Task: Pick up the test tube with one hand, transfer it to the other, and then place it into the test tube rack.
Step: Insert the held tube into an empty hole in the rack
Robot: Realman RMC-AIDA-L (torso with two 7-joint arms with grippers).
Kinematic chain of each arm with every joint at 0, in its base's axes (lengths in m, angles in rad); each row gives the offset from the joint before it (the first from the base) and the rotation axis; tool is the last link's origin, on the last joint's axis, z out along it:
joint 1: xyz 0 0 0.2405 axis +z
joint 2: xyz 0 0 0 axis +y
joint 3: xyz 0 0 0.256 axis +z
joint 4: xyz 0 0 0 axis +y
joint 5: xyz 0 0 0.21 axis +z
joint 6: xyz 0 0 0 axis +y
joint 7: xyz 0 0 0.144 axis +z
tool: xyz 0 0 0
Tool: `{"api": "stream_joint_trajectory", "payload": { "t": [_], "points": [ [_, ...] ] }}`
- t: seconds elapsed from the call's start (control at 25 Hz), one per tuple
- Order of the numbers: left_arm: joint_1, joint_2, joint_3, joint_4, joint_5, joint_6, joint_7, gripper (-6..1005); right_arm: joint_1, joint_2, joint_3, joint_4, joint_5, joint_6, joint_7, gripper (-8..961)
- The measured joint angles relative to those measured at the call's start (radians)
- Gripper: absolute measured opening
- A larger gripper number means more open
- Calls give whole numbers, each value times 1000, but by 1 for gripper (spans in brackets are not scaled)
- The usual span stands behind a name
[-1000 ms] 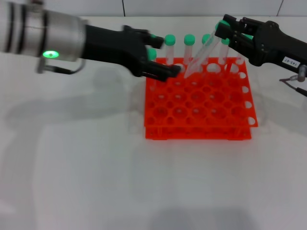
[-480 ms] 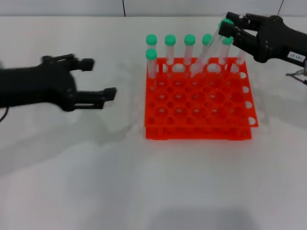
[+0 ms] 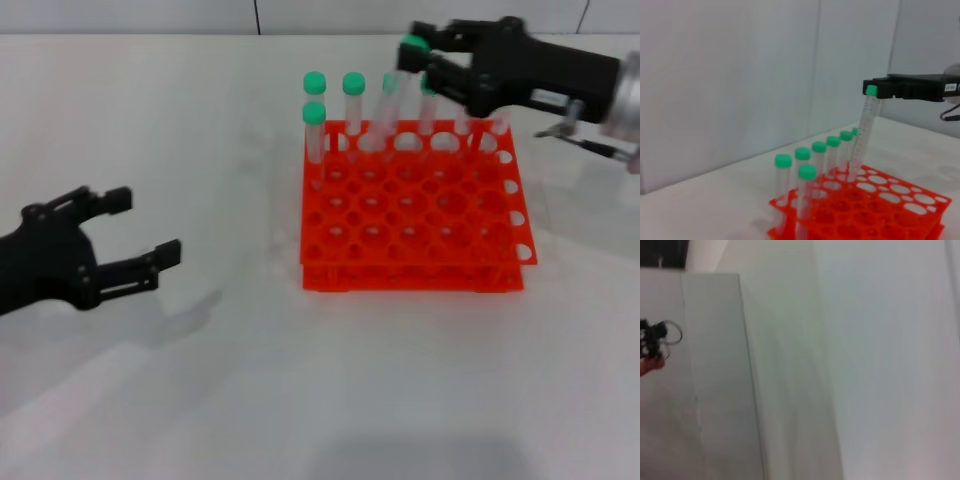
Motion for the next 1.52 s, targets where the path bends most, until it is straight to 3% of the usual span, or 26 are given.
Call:
{"api": "stream_joint_trajectory", "payload": {
  "t": [0.2, 0.6, 1.24, 1.52],
  "points": [
    [2, 0, -35, -80, -5, 2, 52, 893, 44, 16, -70, 1, 3, 79, -5, 335],
    [-2, 2, -79, -156, -26, 4, 124, 893, 75, 30, -99, 13, 11, 163, -6, 348],
    [-6, 3, -88, -173, -26, 5, 132, 893, 79, 26, -112, 16, 9, 227, -7, 369],
    [-18, 4, -89, -185, -26, 1, 132, 893, 83, 28, -175, 19, 10, 283, -1, 378]
  ]
}}
